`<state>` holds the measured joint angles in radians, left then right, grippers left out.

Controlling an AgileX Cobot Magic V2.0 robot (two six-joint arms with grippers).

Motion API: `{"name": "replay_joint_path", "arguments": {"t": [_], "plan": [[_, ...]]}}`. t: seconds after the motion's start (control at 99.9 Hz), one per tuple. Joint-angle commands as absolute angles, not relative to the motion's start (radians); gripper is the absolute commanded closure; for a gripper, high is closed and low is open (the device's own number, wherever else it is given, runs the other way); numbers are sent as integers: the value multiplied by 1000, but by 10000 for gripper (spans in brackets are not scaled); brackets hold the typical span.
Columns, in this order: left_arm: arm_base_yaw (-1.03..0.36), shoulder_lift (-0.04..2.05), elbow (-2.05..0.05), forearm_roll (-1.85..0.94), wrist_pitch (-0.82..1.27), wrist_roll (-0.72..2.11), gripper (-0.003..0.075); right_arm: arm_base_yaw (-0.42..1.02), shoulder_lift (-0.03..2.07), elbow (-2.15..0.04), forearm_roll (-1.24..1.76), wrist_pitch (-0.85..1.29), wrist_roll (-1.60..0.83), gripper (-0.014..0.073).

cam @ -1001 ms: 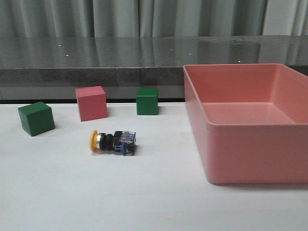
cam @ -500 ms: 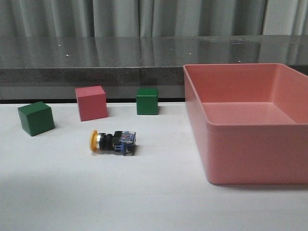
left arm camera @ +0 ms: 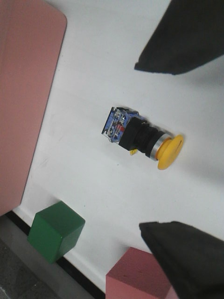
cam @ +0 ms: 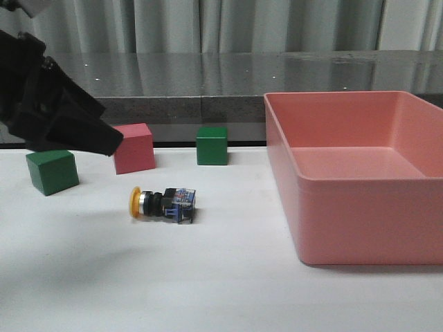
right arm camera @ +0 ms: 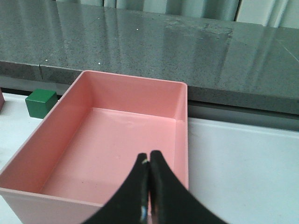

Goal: Place and stand button with both arms
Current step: 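Lower the left gripper onto the lying button and grasp its body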

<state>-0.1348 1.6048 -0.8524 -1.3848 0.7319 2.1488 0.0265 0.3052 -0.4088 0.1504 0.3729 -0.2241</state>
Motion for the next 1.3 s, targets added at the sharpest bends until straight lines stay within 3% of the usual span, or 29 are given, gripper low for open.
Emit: {"name": "replay_joint_path", "arguments": {"t": [0.0, 0.29, 0.75, 1.211, 1.291], "plan": [[-132, 1614, -884, -1506, 769, 2254, 15, 23, 312, -435, 158, 298, -224, 655], [-132, 1716, -884, -1608, 817, 2296, 136, 23, 312, -435, 158, 298, -224, 655], [-132, 1936, -884, -1831, 1049, 2881, 136, 23, 312, -435, 158, 298, -224, 655], [-132, 2075, -961, -1829, 1060, 2889, 136, 23, 312, -435, 158, 298, -224, 655], [-132, 2079, -961, -1829, 1055, 2874, 167, 23, 312, -435, 158, 298, -224, 655]]}}
